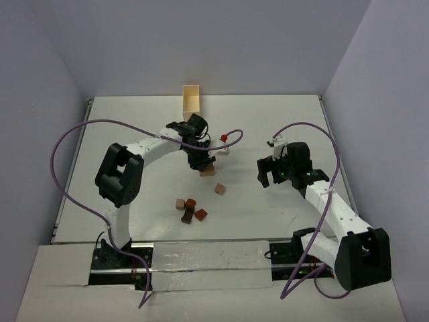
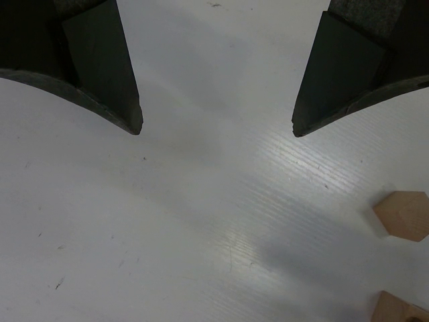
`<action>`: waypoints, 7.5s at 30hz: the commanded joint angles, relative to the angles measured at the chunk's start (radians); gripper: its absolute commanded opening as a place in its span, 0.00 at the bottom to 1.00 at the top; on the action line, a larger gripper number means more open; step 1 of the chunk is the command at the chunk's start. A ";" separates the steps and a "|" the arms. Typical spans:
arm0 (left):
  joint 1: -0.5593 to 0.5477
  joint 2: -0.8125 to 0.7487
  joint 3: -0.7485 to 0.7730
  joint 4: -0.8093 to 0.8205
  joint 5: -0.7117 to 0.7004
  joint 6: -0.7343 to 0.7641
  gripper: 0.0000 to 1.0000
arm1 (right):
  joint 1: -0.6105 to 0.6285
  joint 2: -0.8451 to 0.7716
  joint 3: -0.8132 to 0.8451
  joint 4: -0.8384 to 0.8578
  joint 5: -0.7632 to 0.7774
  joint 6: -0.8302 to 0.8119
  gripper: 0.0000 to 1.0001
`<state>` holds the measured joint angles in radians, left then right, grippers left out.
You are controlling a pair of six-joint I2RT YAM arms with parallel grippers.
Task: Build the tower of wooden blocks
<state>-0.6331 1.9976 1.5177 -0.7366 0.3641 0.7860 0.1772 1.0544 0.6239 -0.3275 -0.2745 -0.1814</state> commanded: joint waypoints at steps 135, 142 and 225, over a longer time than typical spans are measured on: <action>-0.049 -0.604 -0.196 0.224 -0.052 -0.266 0.99 | 0.009 -0.013 0.052 0.003 -0.012 -0.017 1.00; 0.076 -0.849 -0.410 0.156 0.076 -0.347 0.99 | 0.068 -0.047 0.050 -0.001 -0.063 -0.044 1.00; 0.148 -0.322 -0.245 0.142 0.302 0.095 0.07 | 0.064 -0.025 0.069 0.123 -0.155 0.002 0.69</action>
<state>-0.4874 1.6125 1.1541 -0.5789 0.6331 0.9374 0.2497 1.0318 0.7055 -0.2238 -0.4144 -0.1750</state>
